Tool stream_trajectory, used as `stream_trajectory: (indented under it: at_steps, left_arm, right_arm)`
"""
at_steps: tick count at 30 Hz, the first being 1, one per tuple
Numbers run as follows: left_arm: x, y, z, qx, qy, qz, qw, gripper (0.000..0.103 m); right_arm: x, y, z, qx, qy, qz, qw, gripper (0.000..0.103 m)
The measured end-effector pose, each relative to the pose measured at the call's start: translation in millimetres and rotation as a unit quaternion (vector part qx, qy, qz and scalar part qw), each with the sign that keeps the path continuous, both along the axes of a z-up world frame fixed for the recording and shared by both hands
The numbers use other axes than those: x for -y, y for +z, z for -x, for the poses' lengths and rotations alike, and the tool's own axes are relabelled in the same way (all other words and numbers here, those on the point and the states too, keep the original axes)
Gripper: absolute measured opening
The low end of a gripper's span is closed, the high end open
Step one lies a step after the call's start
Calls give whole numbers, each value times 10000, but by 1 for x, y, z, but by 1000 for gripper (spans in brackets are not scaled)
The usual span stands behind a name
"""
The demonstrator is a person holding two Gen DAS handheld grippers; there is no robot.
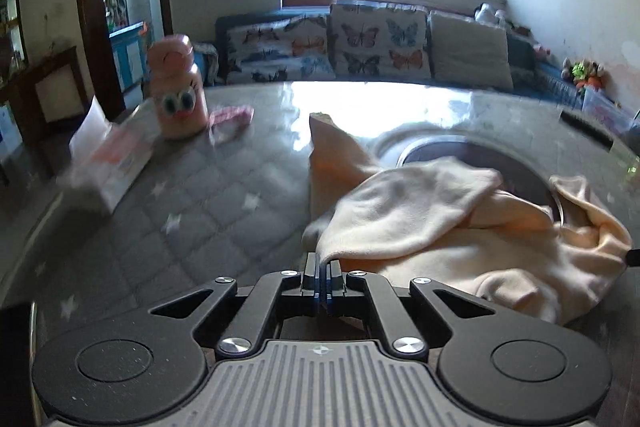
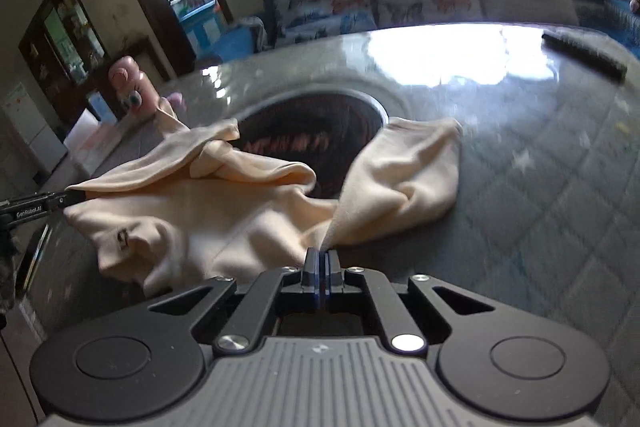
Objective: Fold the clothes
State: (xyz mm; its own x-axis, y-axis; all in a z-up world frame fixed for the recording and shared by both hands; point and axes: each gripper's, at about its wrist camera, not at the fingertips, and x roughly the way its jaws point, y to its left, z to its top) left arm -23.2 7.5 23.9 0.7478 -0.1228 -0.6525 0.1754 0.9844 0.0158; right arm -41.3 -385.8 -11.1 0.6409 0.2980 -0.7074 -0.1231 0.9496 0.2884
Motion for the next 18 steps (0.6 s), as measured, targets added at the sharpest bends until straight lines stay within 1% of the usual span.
stream_trajectory:
  at_steps: [1, 3, 5, 7, 8, 10, 12, 14, 15, 18]
  left_arm:
    - [0, -2, 2, -43, -39, -46, 10000, 7]
    - [1, -2, 3, -36, -95, -70, 9999, 7]
    - [5, 1, 4, 10, -173, -67, 9998, 8]
    - [11, 4, 2, 96, -306, -60, 9995, 14]
    - [15, 4, 0, 124, -391, -48, 9991, 16]
    - [27, 2, -5, 168, -563, -91, 9982, 28]
    - [40, -1, -11, 170, -728, -151, 9971, 32]
    - [53, -5, -18, 152, -924, -174, 9955, 38]
    - [60, -7, -23, 133, -995, -192, 9948, 41]
    - [76, -15, -33, 62, -1214, -255, 9923, 43]
  right_arm:
    - [0, -1, 3, -35, 10, 57, 10000, 3]
    - [0, 3, 3, 6, -32, 273, 9996, 8]
    - [3, 9, 0, 112, -102, 323, 9994, 10]
    - [3, 15, -7, 258, -157, 393, 9988, 13]
    - [2, 17, -12, 337, -178, 430, 9983, 21]
    - [-1, 18, -26, 417, -178, 490, 9978, 32]
    - [-6, 15, -42, 416, -124, 569, 9974, 35]
    - [-13, 8, -60, 379, -44, 686, 9969, 39]
    - [-17, 4, -68, 338, -27, 758, 9965, 39]
    - [-24, -9, -86, 206, 29, 879, 9959, 40]
